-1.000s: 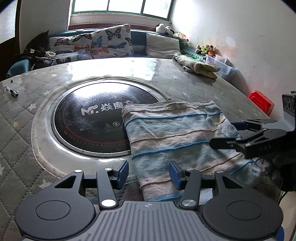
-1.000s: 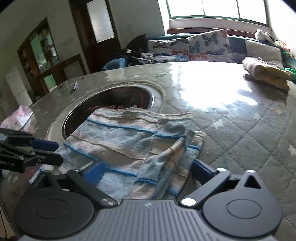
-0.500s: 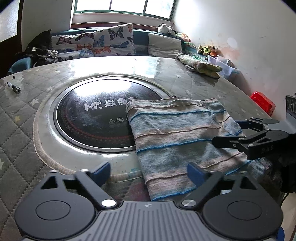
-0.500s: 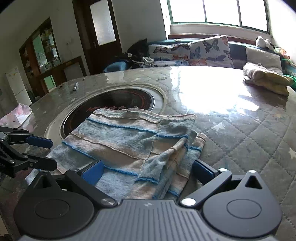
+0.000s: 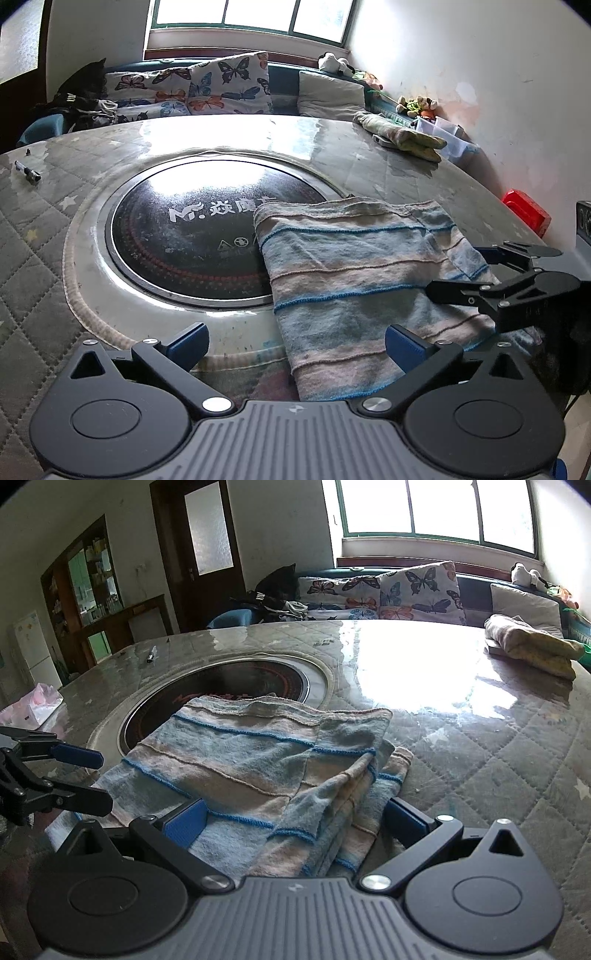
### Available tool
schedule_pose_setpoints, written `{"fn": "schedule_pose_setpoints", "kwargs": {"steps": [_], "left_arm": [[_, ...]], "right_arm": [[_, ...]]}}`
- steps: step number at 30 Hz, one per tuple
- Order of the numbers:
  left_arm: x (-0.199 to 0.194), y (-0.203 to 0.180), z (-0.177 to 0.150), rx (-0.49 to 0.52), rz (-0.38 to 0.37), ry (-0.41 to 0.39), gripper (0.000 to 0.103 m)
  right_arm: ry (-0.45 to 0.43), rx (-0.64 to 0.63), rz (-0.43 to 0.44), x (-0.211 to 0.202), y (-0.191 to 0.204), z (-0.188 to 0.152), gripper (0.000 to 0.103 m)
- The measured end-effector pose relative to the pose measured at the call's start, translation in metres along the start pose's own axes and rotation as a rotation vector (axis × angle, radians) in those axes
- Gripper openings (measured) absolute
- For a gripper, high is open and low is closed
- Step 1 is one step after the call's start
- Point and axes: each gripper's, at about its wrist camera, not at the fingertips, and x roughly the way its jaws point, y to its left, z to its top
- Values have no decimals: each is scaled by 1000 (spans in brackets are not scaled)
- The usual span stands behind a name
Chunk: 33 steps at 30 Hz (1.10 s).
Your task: Fold towel
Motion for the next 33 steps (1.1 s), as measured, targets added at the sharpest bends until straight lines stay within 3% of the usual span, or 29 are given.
{"fn": "schedule_pose_setpoints", "kwargs": {"steps": [13,22,31,33], "left_arm": [[6,-9,0,48,47,16,103],[2,-4,7,-17,32,26,101],[-5,-2,9,-32,10,14,83],[-4,-2,9,-34,8,20,82]], "right_arm": [[2,-4,-11,2,2,1,103],[20,8,0,1,-1,5,103],[42,128,6,-13,-20,9,77],[40,139,3,-16,-21,8,76]]}}
